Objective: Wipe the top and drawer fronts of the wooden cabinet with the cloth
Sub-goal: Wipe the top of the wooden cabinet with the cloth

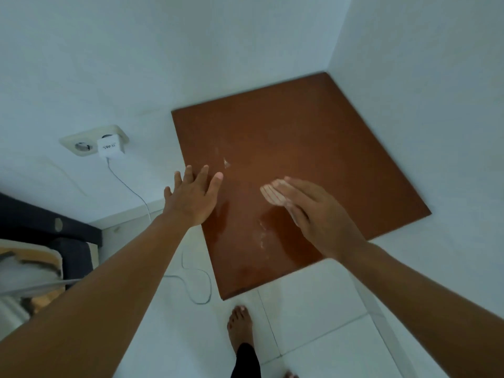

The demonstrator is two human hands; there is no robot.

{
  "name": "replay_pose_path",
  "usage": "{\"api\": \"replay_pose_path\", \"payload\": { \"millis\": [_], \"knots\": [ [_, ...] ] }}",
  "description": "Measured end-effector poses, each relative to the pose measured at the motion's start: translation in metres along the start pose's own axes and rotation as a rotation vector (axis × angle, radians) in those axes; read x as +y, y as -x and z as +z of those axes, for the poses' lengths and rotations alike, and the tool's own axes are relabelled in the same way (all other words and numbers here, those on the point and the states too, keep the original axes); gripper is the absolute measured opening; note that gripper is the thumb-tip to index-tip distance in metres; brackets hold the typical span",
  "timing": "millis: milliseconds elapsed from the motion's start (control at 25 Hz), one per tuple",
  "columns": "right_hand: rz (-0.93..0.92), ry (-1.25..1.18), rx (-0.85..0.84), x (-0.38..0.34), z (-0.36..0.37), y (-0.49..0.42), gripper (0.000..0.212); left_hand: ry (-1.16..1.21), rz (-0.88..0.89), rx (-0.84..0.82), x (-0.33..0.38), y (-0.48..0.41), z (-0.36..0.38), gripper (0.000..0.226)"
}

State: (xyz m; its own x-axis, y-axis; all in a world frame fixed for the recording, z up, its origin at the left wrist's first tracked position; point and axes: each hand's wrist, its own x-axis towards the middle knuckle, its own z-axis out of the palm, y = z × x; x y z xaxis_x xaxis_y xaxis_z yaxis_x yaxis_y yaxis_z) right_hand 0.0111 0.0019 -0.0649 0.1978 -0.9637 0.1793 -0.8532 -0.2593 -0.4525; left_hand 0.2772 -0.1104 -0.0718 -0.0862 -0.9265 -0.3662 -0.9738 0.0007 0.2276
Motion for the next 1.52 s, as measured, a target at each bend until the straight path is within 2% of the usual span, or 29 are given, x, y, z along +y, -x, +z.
{"api": "replay_pose_path", "payload": {
  "millis": [320,520,600,720,1000,1160,1280,1520],
  "knots": [
    [0.024,-0.010,-0.023,-0.013,0.065,-0.263,0.052,0.081,0.083,0.033,-0.035,-0.107,-0.044,0.071],
    [-0.067,0.027,-0.150,-0.008,0.115,-0.343,0.050,0.035,0.091,0.068,-0.058,-0.159,-0.042,0.068],
    [-0.102,0.093,-0.196,-0.001,0.131,-0.343,0.051,0.030,0.109,0.100,-0.064,-0.161,-0.035,0.066],
    [-0.050,0.210,-0.270,0.001,0.144,-0.337,0.054,0.003,0.140,0.109,-0.072,-0.160,-0.031,0.067],
    [-0.011,0.212,-0.328,-0.009,0.140,-0.320,0.056,-0.080,0.127,0.053,-0.069,-0.156,-0.035,0.069],
    [-0.054,0.228,-0.331,-0.011,0.131,-0.269,0.061,-0.071,0.085,-0.001,-0.060,-0.154,-0.043,0.069],
    [-0.052,0.232,-0.370,-0.015,0.119,-0.223,0.064,0.018,0.035,-0.059,-0.048,-0.142,-0.048,0.079],
    [-0.089,0.196,-0.436,-0.023,0.091,-0.114,0.064,0.013,-0.039,-0.069,-0.033,-0.057,-0.014,0.084]
  ]
}}
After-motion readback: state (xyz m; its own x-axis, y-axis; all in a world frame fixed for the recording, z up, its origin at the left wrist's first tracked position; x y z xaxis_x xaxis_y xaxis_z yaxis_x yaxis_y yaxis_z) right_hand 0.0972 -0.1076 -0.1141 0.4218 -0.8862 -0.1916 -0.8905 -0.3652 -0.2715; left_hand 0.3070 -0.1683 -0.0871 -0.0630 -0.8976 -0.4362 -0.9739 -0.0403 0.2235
